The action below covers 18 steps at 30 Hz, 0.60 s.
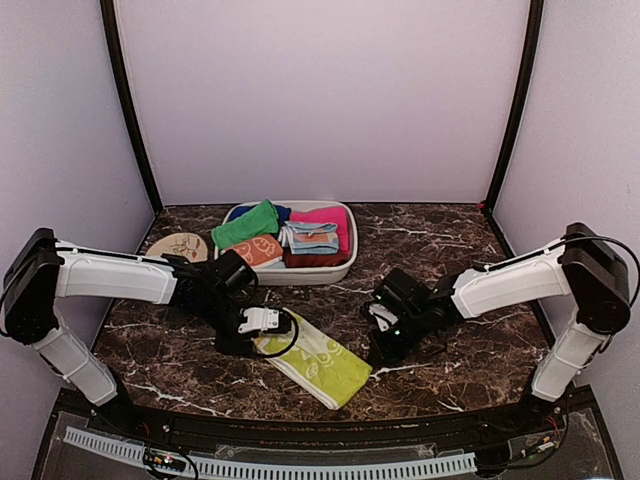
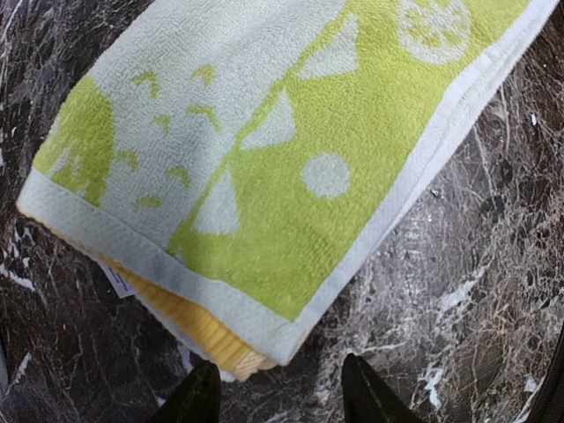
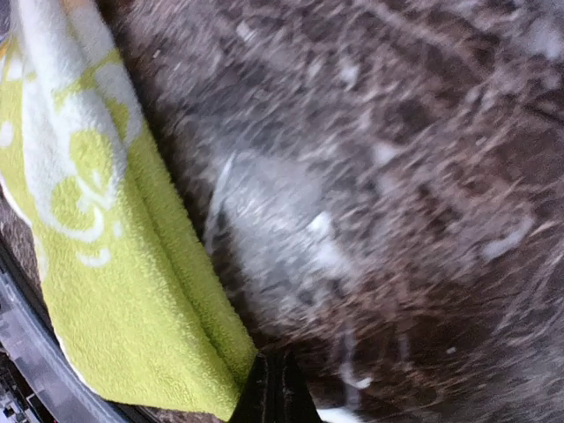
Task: Roll the towels
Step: Rotate the towel at the center of the board.
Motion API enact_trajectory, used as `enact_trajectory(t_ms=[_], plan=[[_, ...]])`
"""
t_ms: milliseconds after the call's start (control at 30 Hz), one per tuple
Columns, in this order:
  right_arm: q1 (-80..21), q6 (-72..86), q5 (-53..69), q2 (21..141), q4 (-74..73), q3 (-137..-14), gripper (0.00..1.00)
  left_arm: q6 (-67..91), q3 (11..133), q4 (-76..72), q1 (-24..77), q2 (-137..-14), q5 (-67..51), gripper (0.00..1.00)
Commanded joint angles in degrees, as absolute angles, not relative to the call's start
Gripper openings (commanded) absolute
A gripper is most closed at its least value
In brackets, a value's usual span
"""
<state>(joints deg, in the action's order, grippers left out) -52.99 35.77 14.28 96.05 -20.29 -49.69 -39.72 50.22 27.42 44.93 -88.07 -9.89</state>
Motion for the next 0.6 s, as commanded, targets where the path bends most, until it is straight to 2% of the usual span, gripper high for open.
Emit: enact_trajectory(t_ms=[0, 267, 333, 467, 567], plan=[[-58.5, 41.6, 15.5, 95.3, -19.7, -45.2, 0.00, -38.0, 48.5, 22.7, 45.7, -90.0, -7.8, 0.48], [-63.9, 44.6, 15.1, 91.8, -19.7, -46.6, 0.00, -37.0, 52.0, 11.5, 45.7, -95.1, 4.1, 0.44], [-64.4, 43.2, 15.5, 91.8, -21.1, -47.7, 0.00, -39.0, 52.8, 10.5, 45.7, -95.3, 4.1, 0.46], [-64.3, 36.0, 11.4, 88.8, -32.8, -52.4, 0.00, -43.0, 53.4, 10.6, 45.4, -93.6, 5.7, 0.52], [-60.6, 31.1, 9.5, 86.5, -36.1, -55.8, 0.00, -44.1, 51.9, 11.3, 43.9, -89.4, 3.9, 0.57]])
